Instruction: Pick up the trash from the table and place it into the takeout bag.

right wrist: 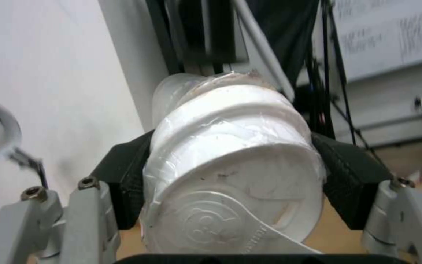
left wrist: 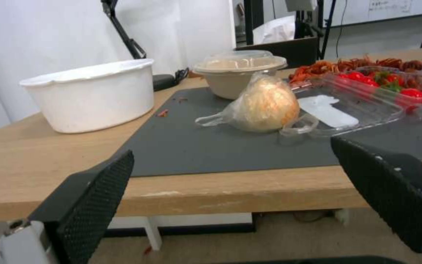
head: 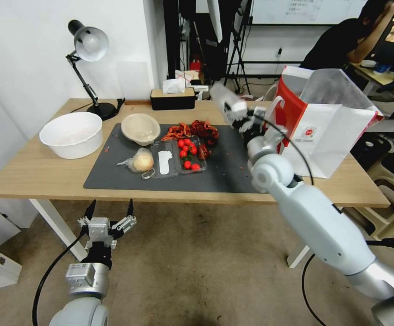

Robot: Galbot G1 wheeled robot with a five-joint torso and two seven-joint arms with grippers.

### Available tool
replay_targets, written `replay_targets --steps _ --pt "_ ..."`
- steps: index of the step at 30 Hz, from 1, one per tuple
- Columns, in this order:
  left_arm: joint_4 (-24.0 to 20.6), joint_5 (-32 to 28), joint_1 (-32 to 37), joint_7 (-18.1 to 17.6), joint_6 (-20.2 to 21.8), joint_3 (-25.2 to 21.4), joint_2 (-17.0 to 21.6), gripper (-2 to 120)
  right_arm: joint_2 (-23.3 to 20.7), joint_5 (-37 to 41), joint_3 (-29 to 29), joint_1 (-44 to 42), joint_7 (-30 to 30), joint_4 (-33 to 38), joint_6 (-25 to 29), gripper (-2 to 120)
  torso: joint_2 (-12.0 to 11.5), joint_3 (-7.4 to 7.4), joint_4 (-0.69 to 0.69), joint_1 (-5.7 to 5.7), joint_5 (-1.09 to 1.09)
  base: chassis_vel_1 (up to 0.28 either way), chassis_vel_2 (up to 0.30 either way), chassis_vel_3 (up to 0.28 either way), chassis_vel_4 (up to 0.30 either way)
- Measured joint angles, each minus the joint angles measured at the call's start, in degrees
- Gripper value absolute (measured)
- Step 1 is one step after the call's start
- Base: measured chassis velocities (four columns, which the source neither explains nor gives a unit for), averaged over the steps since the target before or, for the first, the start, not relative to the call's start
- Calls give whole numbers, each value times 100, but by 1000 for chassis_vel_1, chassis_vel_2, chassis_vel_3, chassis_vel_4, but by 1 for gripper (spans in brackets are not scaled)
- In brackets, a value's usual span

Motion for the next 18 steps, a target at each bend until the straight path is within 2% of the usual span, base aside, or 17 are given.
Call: replay_targets --steps 9,13,15,17,18 --pt "0 57 8 4 0 40 -13 100 -388 -158 965 133 178 468 -165 69 0 0 -1 0 0 0 0 0 0" --pt "0 90 9 5 0 59 -24 100 -596 -387 1270 91 588 615 -549 69 0 -1 0 0 0 0 0 0 0" --pt "0 97 10 6 0 70 -34 100 -711 -624 1471 -51 1142 709 -1121 69 0 0 -1 0 2 0 0 0 0" --pt "0 98 11 6 0 72 -35 100 -726 -660 1520 -91 1301 725 -1284 69 0 -1 -1 0 2 0 0 0 0" --pt "0 99 13 7 -4 73 -36 100 -738 -709 1580 -171 1565 729 -1519 69 0 -1 -2 0 1 0 0 0 0"
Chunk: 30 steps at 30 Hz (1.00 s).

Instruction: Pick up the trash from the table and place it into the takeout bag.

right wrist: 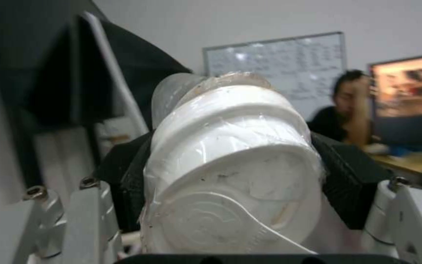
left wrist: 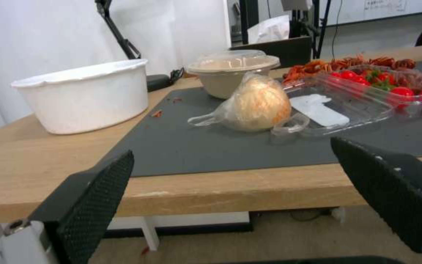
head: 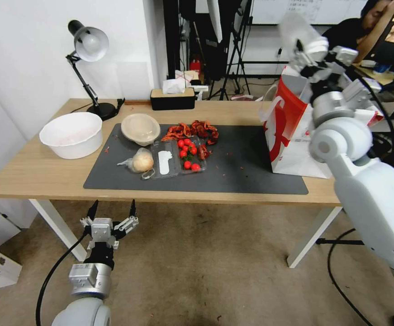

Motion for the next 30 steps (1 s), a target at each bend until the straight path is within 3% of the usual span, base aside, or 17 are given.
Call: replay_targets --steps 8,15,20,24,27,30 --pt "4 2 18 0 -30 -10 5 100 55 -92 75 -110 449 -71 -421 69 0 0 2 0 -1 0 0 0 0" --pt "13 2 17 0 -51 -15 5 100 66 -92 83 -118 491 -91 -466 95 0 0 2 0 -1 0 0 0 0" --pt "20 2 7 0 -53 -10 4 100 40 -61 125 -120 470 -84 -449 100 0 0 1 0 -1 0 0 0 0" --pt "39 3 5 3 -54 3 6 100 13 234 190 -127 -17 -38 108 100 0 0 1 0 -1 0 0 0 0" --pt "60 9 5 6 -57 17 10 100 -39 608 212 -276 -792 115 927 100 0 0 2 0 -2 0 0 0 0" --pt "68 11 5 9 -60 26 15 100 -67 684 217 -484 -1267 268 1313 100 0 0 2 0 -1 0 0 0 0"
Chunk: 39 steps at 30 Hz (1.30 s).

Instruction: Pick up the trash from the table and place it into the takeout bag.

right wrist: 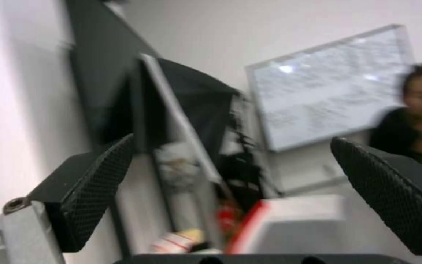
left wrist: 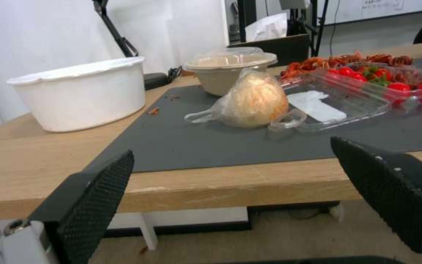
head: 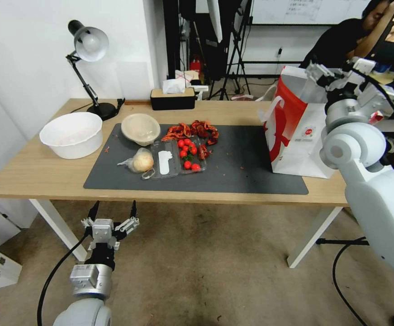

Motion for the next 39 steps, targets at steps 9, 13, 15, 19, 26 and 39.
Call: replay_targets --steps 9,13,15,19,26,39 --pt "17 1 9 3 -32 0 37 100 -242 -585 22 -1430 -1168 938 729 100 0 0 -1 0 -1 0 0 0 0" --pt "18 1 5 3 -33 2 48 100 -223 -1176 7 -2000 -1190 1208 769 100 0 -1 -1 0 0 0 0 0 0" --pt "18 1 4 3 -34 2 63 100 -163 -1603 -12 -2389 -1102 1369 771 100 0 -1 0 0 0 0 0 0 0" --pt "7 1 8 3 -34 -3 81 100 29 -2427 -65 -3195 -740 1619 720 100 0 -1 -1 0 0 0 0 0 0" --pt "13 -10 13 -2 -52 -37 103 100 455 -3680 -95 -4415 27 1790 691 100 0 -1 -1 0 -1 0 0 0 0" --pt "53 -23 -26 -4 -71 -23 128 100 989 -4539 -143 -5811 651 1455 1293 100 0 0 -1 0 -1 0 0 0 0"
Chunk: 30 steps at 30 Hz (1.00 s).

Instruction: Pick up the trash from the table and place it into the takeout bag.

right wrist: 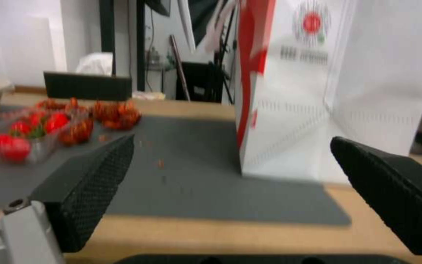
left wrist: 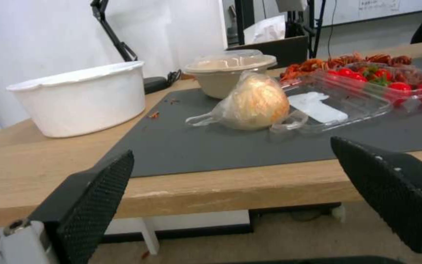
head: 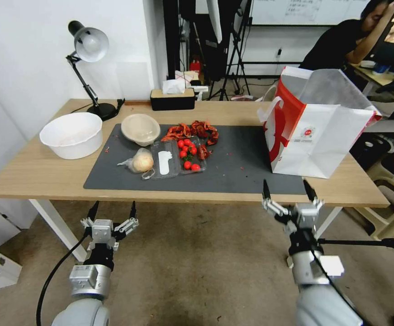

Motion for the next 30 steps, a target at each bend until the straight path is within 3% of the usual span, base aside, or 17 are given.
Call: replay_targets --steps 6,20,26,30 --pt "10 -2 -14 0 5 25 15 100 133 38 -122 8 -74 -484 526 100 0 0 1 0 0 0 0 0 0" --pt "82 -121 -238 -23 -24 151 140 100 250 110 -173 98 -123 -666 616 100 -1 0 1 0 0 0 0 0 0" --pt "307 -329 -603 -22 -78 276 424 100 269 109 -170 131 -133 -683 605 100 -1 1 0 0 0 0 0 0 0" --pt "563 -770 -992 122 -63 389 817 100 314 93 -183 188 -149 -716 576 100 -1 1 1 0 -1 0 0 0 0"
